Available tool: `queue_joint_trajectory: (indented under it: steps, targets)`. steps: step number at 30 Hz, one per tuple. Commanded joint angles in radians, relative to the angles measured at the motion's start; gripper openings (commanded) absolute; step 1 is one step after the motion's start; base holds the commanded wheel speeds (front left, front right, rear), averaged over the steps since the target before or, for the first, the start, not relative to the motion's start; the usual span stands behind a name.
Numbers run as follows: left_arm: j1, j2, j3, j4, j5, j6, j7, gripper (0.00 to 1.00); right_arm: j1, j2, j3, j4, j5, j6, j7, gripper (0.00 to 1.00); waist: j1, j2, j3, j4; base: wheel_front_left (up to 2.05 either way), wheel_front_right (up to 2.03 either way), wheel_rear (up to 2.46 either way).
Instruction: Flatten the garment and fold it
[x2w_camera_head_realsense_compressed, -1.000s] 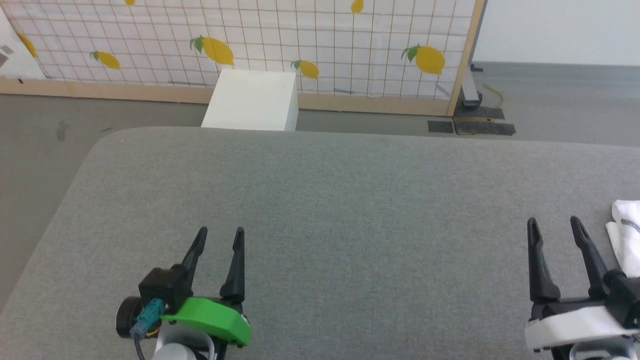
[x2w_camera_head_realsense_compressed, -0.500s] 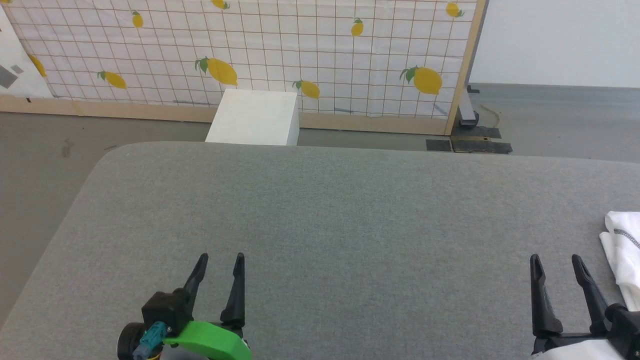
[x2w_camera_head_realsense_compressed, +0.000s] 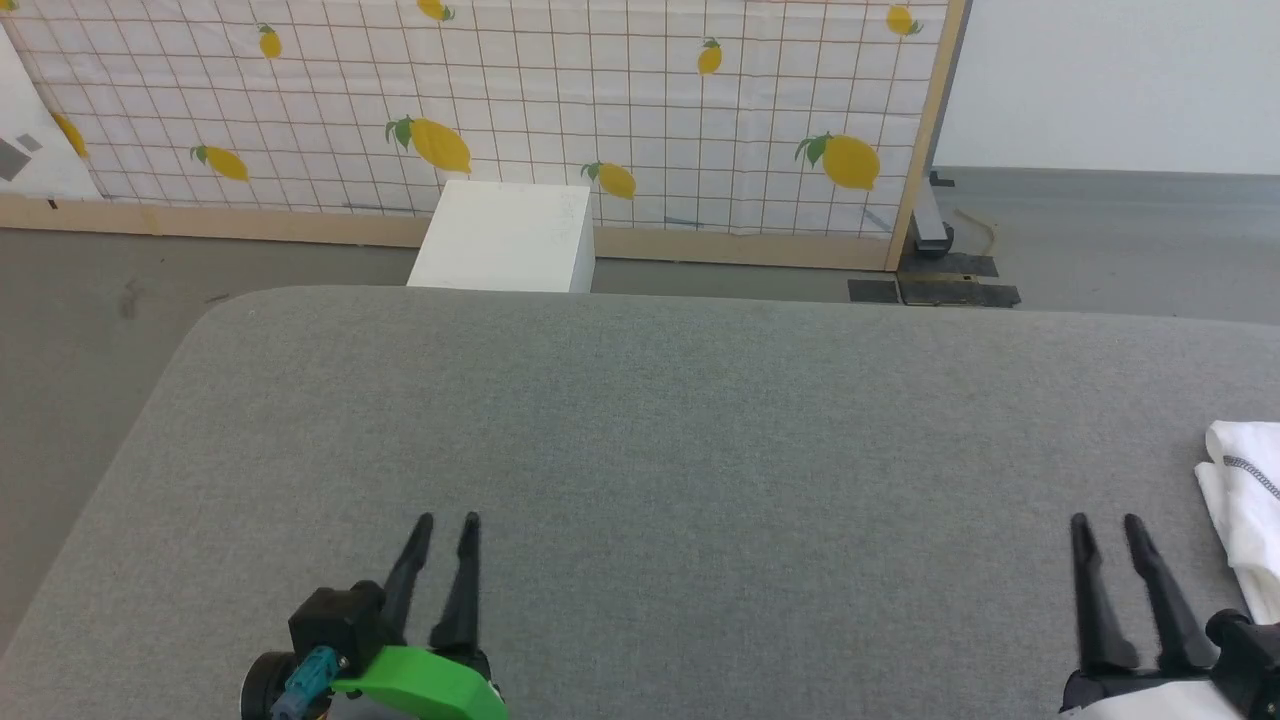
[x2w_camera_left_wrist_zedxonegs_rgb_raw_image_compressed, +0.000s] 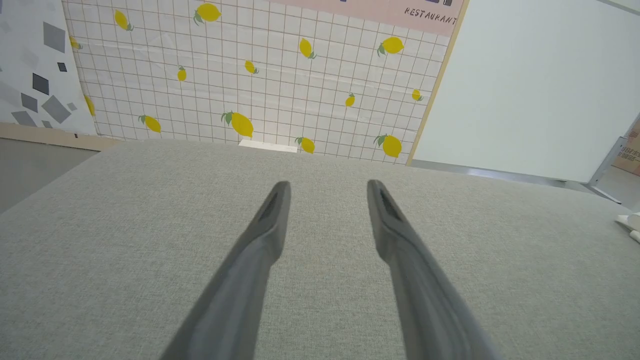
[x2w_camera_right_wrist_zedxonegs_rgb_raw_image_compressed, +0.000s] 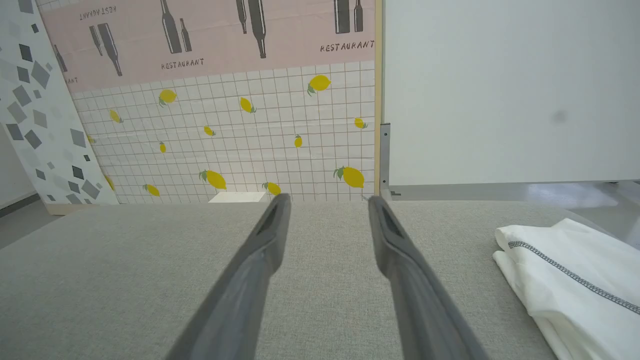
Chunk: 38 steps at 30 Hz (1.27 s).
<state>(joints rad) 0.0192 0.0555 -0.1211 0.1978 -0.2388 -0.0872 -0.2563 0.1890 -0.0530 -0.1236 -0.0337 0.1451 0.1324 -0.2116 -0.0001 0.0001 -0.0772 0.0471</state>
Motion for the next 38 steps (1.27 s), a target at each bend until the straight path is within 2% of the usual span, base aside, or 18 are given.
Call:
queue_joint_trajectory:
  steps: [1,38]
  targets:
    - [0.000,0.000,0.001,0.000,0.001,0.000,0.001,0.00,0.000,0.000,0.000,0.000,0.000,0.000,0.000,0.00,0.0001,-0.0001,0.000,0.000,0.00,0.00,0.00]
    - [-0.005,-0.001,0.029,-0.046,0.055,0.020,0.059,0.00,-0.044,0.001,0.028,0.008,-0.034,0.000,0.049,0.00,0.0001,-0.0001,0.018,-0.011,0.00,0.00,0.00]
